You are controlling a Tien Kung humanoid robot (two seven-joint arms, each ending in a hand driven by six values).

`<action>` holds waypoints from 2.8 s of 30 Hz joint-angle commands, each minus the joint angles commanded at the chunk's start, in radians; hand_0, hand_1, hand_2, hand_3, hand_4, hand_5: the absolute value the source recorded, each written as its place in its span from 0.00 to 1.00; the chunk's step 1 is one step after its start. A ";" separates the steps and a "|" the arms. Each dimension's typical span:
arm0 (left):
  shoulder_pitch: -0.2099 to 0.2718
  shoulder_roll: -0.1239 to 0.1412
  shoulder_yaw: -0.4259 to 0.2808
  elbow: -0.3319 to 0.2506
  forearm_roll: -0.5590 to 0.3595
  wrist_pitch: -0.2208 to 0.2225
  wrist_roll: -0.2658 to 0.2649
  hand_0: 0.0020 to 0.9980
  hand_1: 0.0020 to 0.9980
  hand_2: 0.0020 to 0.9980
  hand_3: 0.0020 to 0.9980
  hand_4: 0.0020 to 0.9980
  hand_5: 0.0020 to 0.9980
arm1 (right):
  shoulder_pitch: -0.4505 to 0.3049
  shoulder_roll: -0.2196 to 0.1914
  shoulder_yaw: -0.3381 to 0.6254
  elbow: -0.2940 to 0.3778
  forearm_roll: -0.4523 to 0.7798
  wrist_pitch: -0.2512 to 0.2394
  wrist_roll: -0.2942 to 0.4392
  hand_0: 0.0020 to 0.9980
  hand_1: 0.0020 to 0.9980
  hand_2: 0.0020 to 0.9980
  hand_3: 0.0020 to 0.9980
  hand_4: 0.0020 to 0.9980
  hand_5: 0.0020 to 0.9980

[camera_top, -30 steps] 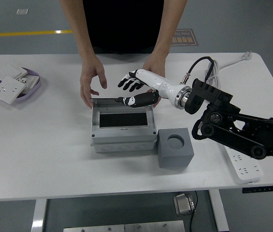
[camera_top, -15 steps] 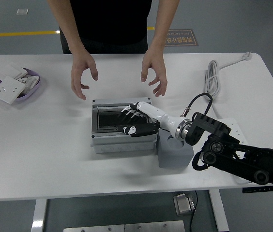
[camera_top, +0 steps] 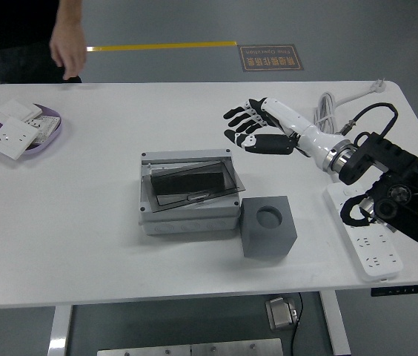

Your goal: Pick up the cylinder from the cube,place it in the box,flap close box

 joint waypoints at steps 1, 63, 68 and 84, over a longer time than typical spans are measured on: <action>0.000 0.000 0.002 0.000 -0.002 0.000 0.000 0.57 0.61 0.57 0.60 0.70 0.21 | -0.010 0.000 0.024 -0.006 0.005 0.005 0.001 0.67 0.64 0.67 0.69 0.67 0.39; 0.044 0.006 0.014 0.015 0.003 -0.004 0.021 0.57 0.61 0.57 0.60 0.70 0.21 | -0.299 0.250 0.668 -0.355 0.123 -0.093 0.257 0.68 0.66 0.68 0.68 0.68 0.11; 0.043 0.005 0.017 0.015 -0.003 -0.004 0.020 0.57 0.62 0.57 0.60 0.70 0.21 | -0.300 0.249 0.675 -0.346 0.113 -0.089 0.254 0.68 0.66 0.68 0.68 0.68 0.10; 0.038 0.002 0.024 0.014 -0.015 -0.004 0.016 0.57 0.61 0.57 0.60 0.70 0.21 | -0.298 0.245 0.670 -0.344 0.118 -0.084 0.252 0.67 0.66 0.68 0.68 0.68 0.10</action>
